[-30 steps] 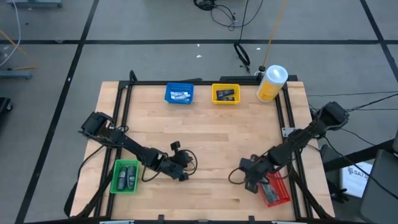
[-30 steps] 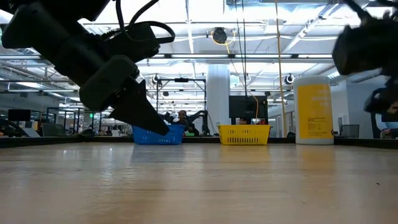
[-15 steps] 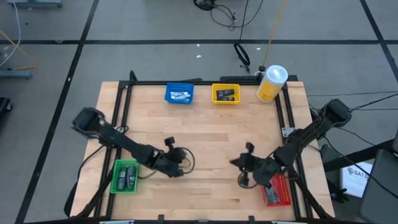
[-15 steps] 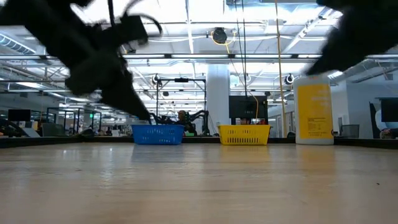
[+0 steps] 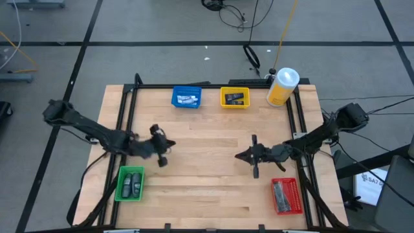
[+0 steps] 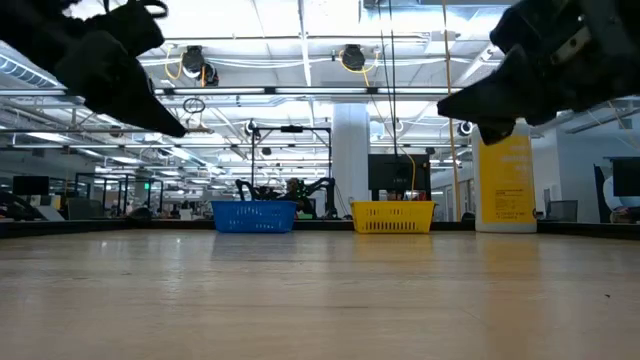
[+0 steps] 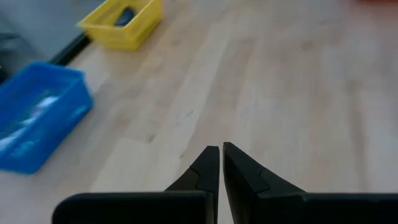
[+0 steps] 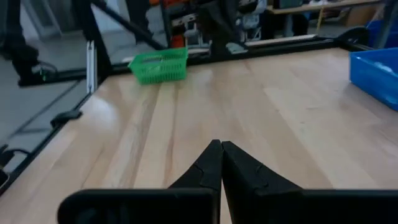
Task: Pick & Place Travel size toiletries
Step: Return to Home Position
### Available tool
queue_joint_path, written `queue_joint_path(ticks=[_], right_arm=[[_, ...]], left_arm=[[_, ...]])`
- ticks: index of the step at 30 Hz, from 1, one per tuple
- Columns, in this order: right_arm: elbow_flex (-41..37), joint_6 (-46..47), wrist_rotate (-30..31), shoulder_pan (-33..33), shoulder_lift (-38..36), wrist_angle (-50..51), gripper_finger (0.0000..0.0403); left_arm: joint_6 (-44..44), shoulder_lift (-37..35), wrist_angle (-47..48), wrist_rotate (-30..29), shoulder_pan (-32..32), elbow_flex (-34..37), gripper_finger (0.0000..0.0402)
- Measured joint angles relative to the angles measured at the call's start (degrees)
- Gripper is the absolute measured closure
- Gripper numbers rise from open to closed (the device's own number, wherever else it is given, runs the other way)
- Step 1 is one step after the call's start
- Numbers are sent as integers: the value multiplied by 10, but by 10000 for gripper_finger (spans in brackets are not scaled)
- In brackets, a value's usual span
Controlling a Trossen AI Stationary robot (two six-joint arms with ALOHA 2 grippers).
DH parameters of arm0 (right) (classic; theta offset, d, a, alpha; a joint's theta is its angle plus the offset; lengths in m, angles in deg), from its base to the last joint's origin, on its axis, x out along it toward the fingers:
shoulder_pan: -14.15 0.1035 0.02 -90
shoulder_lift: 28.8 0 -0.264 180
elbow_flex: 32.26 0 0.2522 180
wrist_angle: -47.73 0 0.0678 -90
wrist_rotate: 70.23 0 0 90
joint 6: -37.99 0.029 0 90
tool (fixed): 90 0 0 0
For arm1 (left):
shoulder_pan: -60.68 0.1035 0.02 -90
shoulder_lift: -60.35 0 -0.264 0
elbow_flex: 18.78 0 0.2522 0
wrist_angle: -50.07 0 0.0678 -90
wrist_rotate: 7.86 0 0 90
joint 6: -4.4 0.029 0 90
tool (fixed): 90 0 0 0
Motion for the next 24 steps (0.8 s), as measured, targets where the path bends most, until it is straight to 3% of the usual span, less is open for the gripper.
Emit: queue_joint_path(ticks=[6,9,17,24], right_arm=[[-47,10,0,-7,0,-89,403],[-51,32,0,-7,0,-91,403],[-51,36,-1,-6,0,-79,403],[-51,36,-1,-6,0,-80,403]], left_arm=[[88,-191,-109,217,99,127,380],[117,-270,-143,290,138,173,380],[132,-462,-117,394,214,249,380],[201,-555,-80,412,251,253,380]])
